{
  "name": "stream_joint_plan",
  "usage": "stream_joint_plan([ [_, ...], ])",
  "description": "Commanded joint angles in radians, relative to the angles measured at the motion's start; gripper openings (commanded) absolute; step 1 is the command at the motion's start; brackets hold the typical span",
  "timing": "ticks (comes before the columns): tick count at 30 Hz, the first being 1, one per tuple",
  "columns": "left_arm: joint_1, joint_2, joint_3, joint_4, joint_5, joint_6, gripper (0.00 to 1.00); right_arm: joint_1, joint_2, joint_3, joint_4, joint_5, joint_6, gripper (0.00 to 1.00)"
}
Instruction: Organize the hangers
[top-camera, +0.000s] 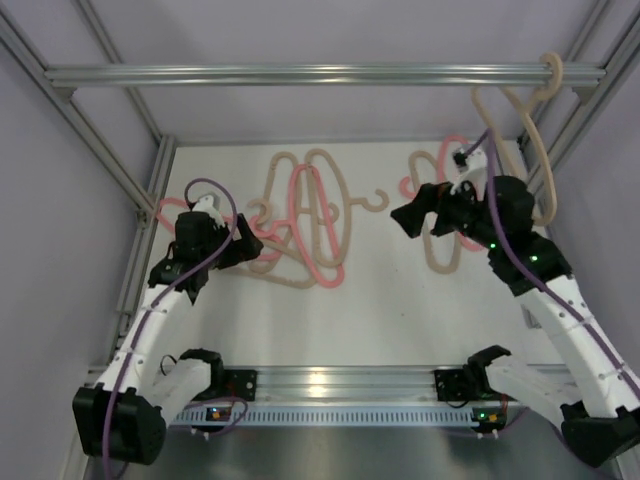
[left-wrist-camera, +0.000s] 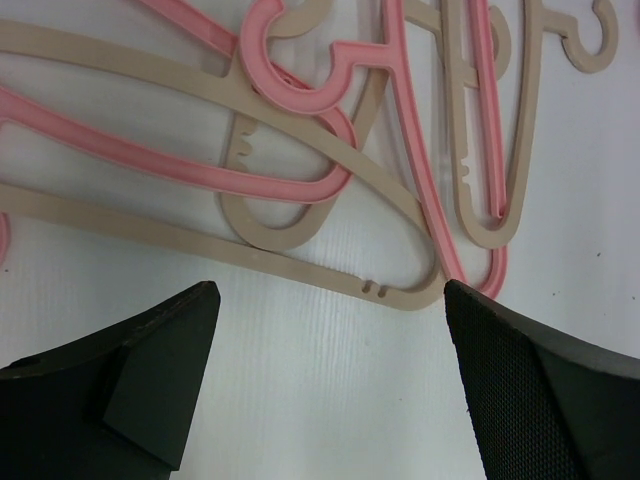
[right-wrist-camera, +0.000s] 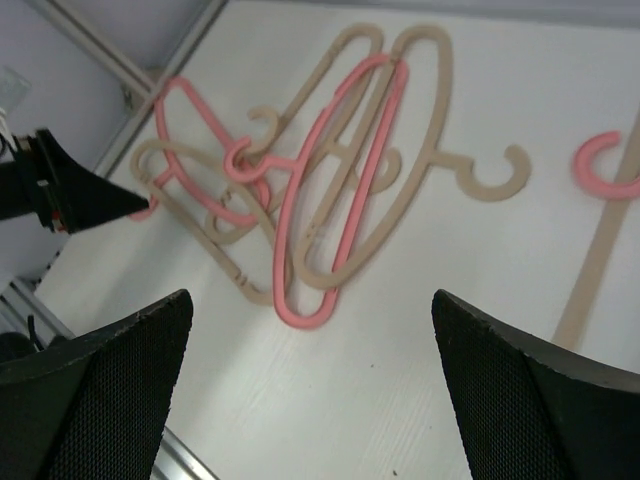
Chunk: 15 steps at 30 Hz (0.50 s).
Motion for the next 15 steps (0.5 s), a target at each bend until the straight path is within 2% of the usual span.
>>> stream_joint_plan([
  [1,-0.076,0.075,0.091,0.052,-0.052,-0.050,0.98,0.120,0.062,-0.106,0.156,0.106,0.037,0.99],
  [4,-0.192,0.197,0.170,0.052,-0.193,-0.076,0.98,0.169,0.110,-0.203,0.248,0.169,0.078,0.99],
  [5,-0.267,0.234,0.221,0.052,-0.277,-0.085,0.97,0.172,0.119,-0.229,0.271,0.178,0.113,0.99],
  [8,-0.362,0.397,0.301,0.053,-0.378,-0.110,0.93,0.172,0.140,-0.329,0.383,0.171,0.165,0.99],
  [15,-0.450,0.754,0.532,0.053,-0.468,-0.122,0.79,0.175,0.145,-0.456,0.488,0.206,0.222,0.99],
])
